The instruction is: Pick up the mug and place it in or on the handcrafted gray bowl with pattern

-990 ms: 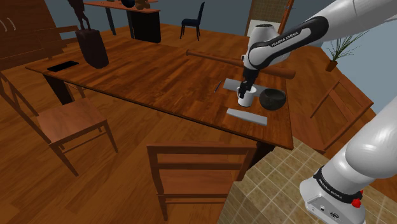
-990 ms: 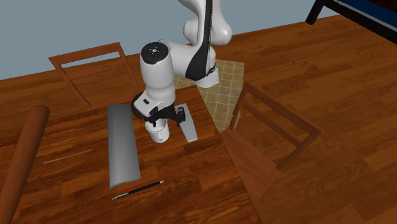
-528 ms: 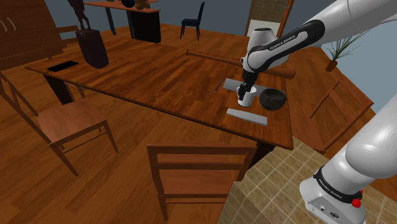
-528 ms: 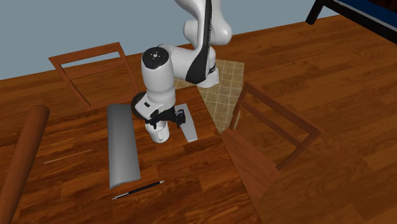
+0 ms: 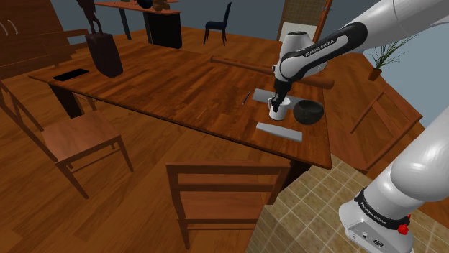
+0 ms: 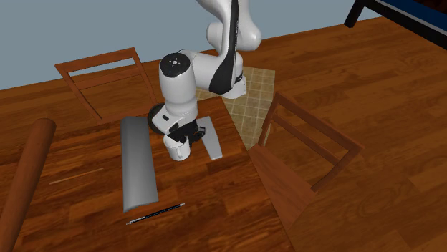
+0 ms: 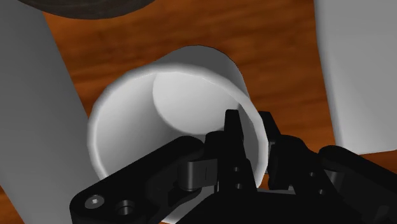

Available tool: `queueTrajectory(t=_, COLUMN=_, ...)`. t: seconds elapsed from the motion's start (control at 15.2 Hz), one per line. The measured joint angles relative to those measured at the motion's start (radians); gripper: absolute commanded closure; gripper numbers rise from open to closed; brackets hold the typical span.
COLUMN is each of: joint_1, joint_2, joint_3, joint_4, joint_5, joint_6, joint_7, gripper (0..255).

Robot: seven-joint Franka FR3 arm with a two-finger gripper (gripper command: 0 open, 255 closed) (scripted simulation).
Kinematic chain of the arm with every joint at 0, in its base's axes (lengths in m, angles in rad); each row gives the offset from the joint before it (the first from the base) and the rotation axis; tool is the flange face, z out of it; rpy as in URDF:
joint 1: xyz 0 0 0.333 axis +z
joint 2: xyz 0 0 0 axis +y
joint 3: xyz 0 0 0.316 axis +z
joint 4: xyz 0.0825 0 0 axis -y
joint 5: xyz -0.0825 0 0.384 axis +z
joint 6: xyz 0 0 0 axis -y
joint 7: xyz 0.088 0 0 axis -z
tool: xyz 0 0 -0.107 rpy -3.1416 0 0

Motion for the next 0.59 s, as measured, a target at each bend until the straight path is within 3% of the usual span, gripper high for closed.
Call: queueTrajectory(t=0.59, joint_1=0.001, joint_2=-0.03, joint_3=0.001, joint_4=0.024, joint_5=0.002, joint_6=-0.055, joint_7=-0.003, gripper=255)
